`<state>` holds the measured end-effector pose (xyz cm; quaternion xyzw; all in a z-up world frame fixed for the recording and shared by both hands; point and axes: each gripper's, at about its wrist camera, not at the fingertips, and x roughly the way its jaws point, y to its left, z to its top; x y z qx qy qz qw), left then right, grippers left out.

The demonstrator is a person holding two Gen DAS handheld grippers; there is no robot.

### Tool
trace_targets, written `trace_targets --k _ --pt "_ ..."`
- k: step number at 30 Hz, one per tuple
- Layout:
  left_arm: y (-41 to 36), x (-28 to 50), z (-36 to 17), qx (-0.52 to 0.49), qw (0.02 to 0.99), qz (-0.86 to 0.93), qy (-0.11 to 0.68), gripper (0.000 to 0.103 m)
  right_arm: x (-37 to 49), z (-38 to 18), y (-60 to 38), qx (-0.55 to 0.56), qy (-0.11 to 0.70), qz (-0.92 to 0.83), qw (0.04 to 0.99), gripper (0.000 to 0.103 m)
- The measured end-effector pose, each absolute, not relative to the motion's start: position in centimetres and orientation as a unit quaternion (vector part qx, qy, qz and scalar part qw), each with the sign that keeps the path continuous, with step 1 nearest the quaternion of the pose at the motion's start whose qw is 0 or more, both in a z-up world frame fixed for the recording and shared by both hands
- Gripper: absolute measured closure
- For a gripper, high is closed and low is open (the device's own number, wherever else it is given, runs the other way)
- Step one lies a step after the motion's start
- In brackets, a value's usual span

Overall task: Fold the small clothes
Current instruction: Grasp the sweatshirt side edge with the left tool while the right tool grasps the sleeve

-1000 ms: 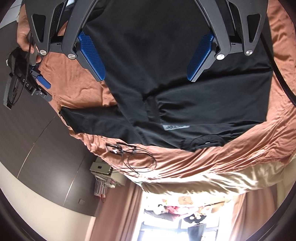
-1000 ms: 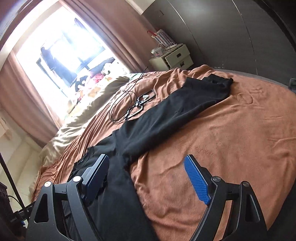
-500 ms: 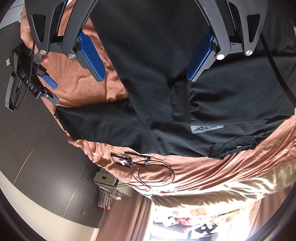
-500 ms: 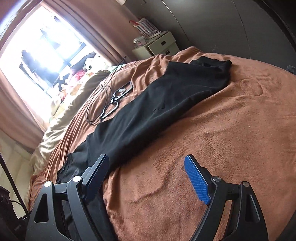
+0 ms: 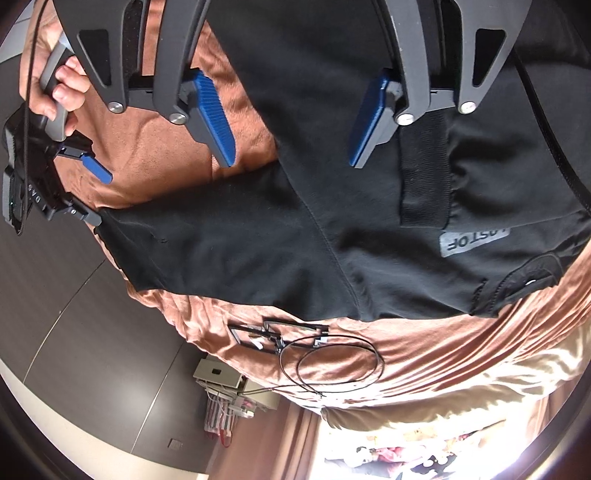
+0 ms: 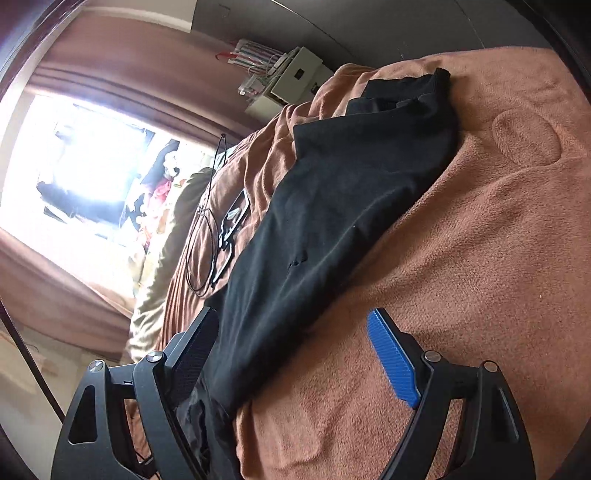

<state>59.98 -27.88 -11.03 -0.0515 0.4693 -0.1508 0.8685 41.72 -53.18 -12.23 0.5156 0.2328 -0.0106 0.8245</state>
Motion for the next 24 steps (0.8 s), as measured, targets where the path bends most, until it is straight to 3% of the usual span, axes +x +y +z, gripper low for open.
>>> trace_targets --k 6,16,24 --pt "-29.5 61.6 -12.7 -0.043 0.864 -0.155 0.477 0.059 42.6 -14.1 -54.1 0.552 0.220 0.008 0.804 0.035" --pt "-30.1 63.4 -14.7 -0.035 0.860 -0.146 0.487 0.087 43.9 -16.4 -53.7 0.576 0.243 -0.039 0.779 0.077" --pt "-30.1 65.4 -16.0 -0.029 0.859 -0.137 0.493 0.093 46.0 -15.8 -52.0 0.536 0.270 -0.041 0.799 0.078"
